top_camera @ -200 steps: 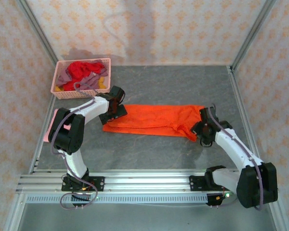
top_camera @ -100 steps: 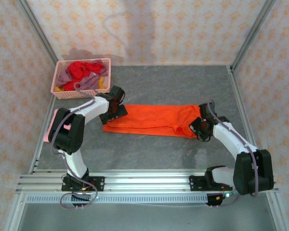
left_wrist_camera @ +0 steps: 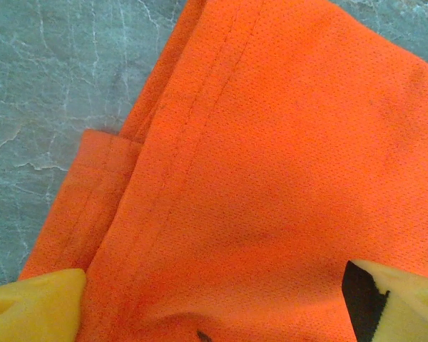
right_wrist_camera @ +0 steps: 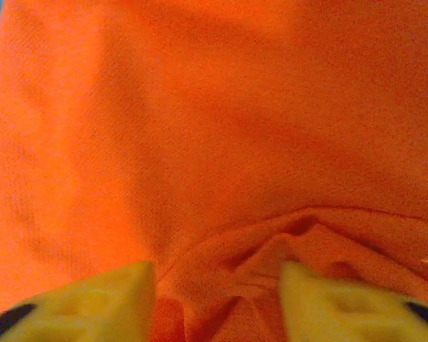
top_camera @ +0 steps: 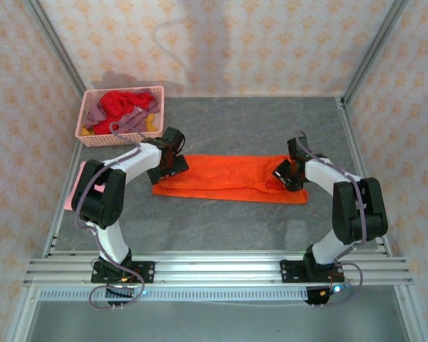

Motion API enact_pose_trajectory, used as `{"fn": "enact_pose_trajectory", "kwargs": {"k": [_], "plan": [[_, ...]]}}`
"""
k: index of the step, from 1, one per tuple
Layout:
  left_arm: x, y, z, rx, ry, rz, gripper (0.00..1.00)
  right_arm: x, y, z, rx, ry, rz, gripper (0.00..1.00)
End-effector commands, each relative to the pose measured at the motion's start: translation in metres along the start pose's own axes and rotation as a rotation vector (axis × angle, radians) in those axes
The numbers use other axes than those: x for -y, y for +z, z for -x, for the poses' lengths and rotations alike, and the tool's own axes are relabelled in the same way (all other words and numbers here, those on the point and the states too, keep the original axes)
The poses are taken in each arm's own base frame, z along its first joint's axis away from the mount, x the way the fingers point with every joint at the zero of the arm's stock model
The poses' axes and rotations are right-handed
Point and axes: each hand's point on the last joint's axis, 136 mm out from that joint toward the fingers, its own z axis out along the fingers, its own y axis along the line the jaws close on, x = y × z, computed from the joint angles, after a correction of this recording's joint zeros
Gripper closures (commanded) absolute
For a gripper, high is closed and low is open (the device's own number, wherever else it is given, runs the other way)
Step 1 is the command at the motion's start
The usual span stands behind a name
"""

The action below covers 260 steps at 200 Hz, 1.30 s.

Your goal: Fold and stack the t-shirts

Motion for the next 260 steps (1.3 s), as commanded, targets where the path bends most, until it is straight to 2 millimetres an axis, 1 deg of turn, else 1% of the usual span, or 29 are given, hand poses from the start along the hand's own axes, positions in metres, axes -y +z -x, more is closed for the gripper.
{"fn": "enact_pose_trajectory", "kwargs": {"k": [1,19,36,49,65,77,92,98,111,121,135,144,154,168,175,186,189,205,228,245,260], "plan": [[-0.009,-0.004,-0.001,0.016,0.007,0.018,0.07,-0.014,-0.035,0.014,0.096,-0.088,0.069,0.4],[-0.01,-0.008,0.0,0.023,0.009,0.015,0.07,-0.008,-0.059,0.014,0.154,-0.125,0.065,0.33],[-0.011,-0.01,0.0,0.025,0.011,0.015,0.07,0.002,-0.074,0.008,0.172,-0.143,0.046,0.31],[-0.01,-0.011,0.001,0.028,0.011,0.009,0.07,0.008,-0.079,0.0,0.161,-0.153,0.048,0.31],[-0.006,-0.011,0.003,0.032,0.011,-0.001,0.07,0.003,-0.078,-0.014,0.123,-0.157,0.087,0.35],[-0.003,-0.01,0.004,0.031,0.012,-0.011,0.07,-0.005,-0.074,-0.025,0.099,-0.17,0.119,0.38],[0.002,-0.006,0.006,0.028,0.011,-0.022,0.08,-0.015,-0.064,-0.035,0.077,-0.176,0.143,0.44],[0.005,-0.004,0.006,0.024,0.01,-0.027,0.1,-0.019,-0.057,-0.039,0.059,-0.165,0.148,0.49],[0.009,-0.002,0.006,0.011,0.008,-0.034,0.13,-0.02,-0.044,-0.043,0.03,-0.129,0.149,0.55],[0.01,-0.005,0.008,0.018,0.004,-0.04,0.17,-0.016,-0.034,-0.044,0.021,-0.098,0.134,0.6],[0.018,-0.018,0.016,0.066,0.004,-0.074,0.2,-0.005,-0.022,-0.041,0.032,-0.072,0.081,0.68],[0.029,-0.028,0.022,0.097,0.022,-0.111,0.2,0.002,-0.014,-0.039,0.034,-0.055,0.05,0.72],[0.04,-0.036,0.028,0.116,0.043,-0.133,0.19,0.009,-0.006,-0.037,0.024,-0.036,0.028,0.74],[0.057,-0.038,0.033,0.112,0.085,-0.148,0.19,0.016,0.002,-0.034,0.015,-0.02,0.006,0.75],[0.065,-0.034,0.034,0.099,0.107,-0.15,0.2,0.019,0.005,-0.033,0.013,-0.022,-0.003,0.75],[0.076,-0.025,0.033,0.063,0.138,-0.158,0.26,0.022,0.009,-0.03,0.011,-0.021,-0.019,0.76],[0.077,-0.015,0.031,0.042,0.146,-0.143,0.28,0.023,0.009,-0.029,0.011,-0.02,-0.02,0.76],[0.079,0.006,0.026,-0.004,0.17,-0.112,0.36,0.026,0.012,-0.022,0.014,-0.032,-0.039,0.76],[0.071,0.025,0.015,-0.05,0.173,-0.089,0.41,0.026,0.014,-0.007,0.024,-0.051,-0.065,0.76],[0.06,0.035,0.0,-0.085,0.166,-0.077,0.42,0.02,0.018,0.005,0.015,-0.073,-0.079,0.76],[0.047,0.043,-0.018,-0.123,0.153,-0.069,0.42,0.013,0.024,0.018,0.007,-0.101,-0.095,0.76]]}}
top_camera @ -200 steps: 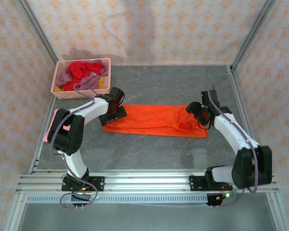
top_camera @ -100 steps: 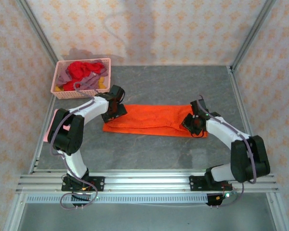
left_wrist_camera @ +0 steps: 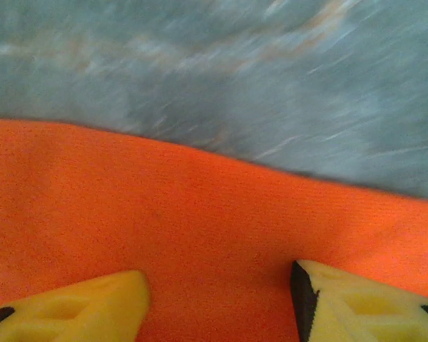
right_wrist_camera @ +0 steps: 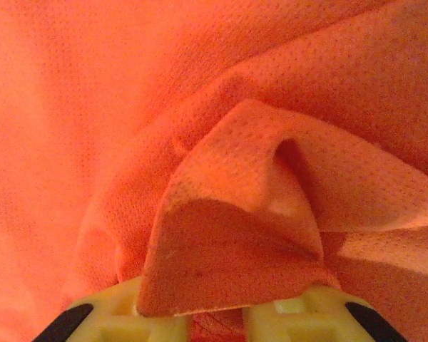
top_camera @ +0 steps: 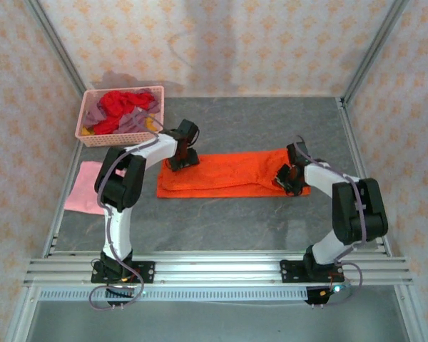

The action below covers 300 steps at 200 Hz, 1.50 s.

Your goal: Fold and stack the t-shirts

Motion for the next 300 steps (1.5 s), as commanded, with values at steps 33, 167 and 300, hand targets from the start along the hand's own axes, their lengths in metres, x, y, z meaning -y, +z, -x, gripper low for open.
{"fn": "enact_pose_trajectory", "kwargs": {"k": [33,167,300], "plan": [[-0.038,0.009,-0.08,-0.147,-0.013,0.033,0.41,-0.018,0.028,0.053,0.007,-0.109,-0.102,0.75],[-0.002,-0.068,-0.131,-0.026,0.155,-0.061,0.29,-0.175,0.041,0.132,0.059,-0.196,0.151,0.54],[-0.051,-0.063,-0.119,-0.109,0.225,-0.028,0.33,-0.13,-0.003,0.053,0.112,-0.083,0.286,0.5]]}}
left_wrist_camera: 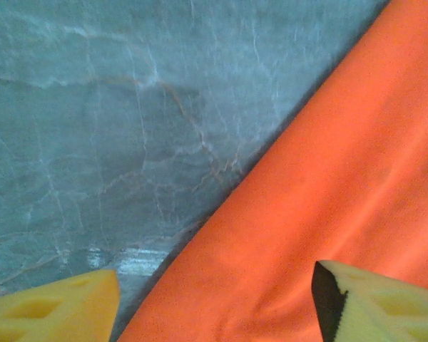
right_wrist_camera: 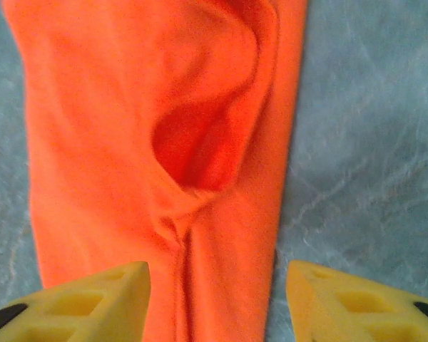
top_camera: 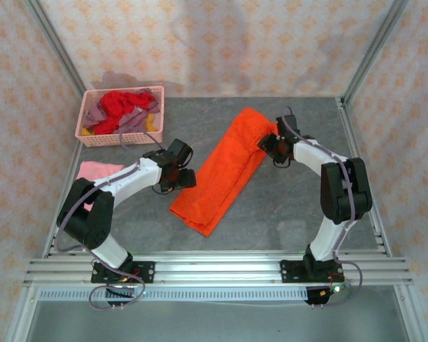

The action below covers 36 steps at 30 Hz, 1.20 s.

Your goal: Fold and stack the t-shirts

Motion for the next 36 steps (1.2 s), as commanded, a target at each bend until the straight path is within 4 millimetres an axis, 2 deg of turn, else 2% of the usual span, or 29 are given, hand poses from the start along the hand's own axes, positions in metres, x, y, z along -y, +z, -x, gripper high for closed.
{"fn": "enact_pose_trajectory", "kwargs": {"k": [1,9,16,20,27,32,36], "plan": [[-0.016,0.007,-0.033,-0.106,0.059,0.026,0.34,-0.008,0.003,-0.002,0.009,0.029,0.042,0.5],[-0.024,0.016,-0.074,-0.182,0.032,-0.006,0.53,-0.006,0.019,0.0,-0.005,0.036,0.024,0.61],[-0.029,0.025,-0.089,-0.215,0.032,0.025,0.8,-0.01,0.041,0.013,-0.006,0.028,-0.003,0.67],[-0.02,0.029,-0.097,-0.236,0.032,0.006,0.99,-0.006,0.063,0.019,-0.027,0.01,-0.035,0.74],[-0.001,0.03,-0.124,-0.278,0.071,-0.015,1.0,-0.023,0.098,0.027,-0.088,-0.021,-0.009,0.79],[0.018,0.027,-0.126,-0.273,0.067,-0.078,1.0,-0.043,0.125,0.029,-0.136,-0.035,0.026,0.81],[0.04,0.028,-0.126,-0.277,0.067,-0.125,1.0,-0.067,0.14,0.025,-0.161,-0.06,0.06,0.81]]}}
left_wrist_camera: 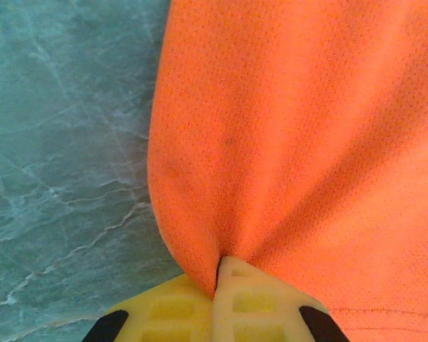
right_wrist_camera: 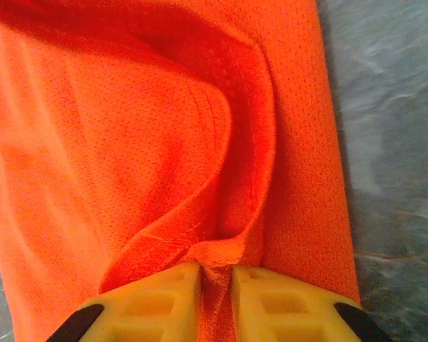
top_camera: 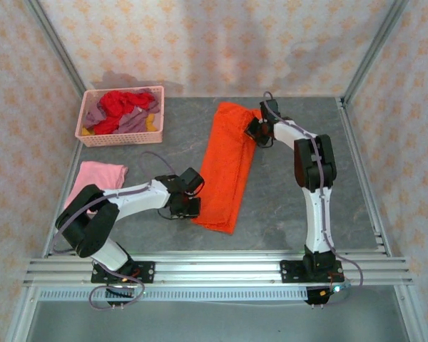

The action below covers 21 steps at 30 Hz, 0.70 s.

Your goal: Fold and stack the t-shirts

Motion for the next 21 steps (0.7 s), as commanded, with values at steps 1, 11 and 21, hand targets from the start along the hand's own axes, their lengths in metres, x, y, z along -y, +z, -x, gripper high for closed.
{"fn": "enact_pose_trajectory", "kwargs": {"k": [1,11,21], "plan": [[0.014,0.012,-0.011,-0.056,-0.02,-0.022,1.0,0.003,0.031,-0.019,-0.079,-0.019,-0.041,0.81],[0.008,0.003,-0.004,0.006,-0.016,0.031,0.87,-0.043,-0.007,-0.002,-0.007,-0.123,0.011,0.57],[0.006,-0.031,0.008,0.111,-0.01,0.013,0.47,-0.022,-0.111,-0.026,0.17,-0.127,-0.003,0.19]]}}
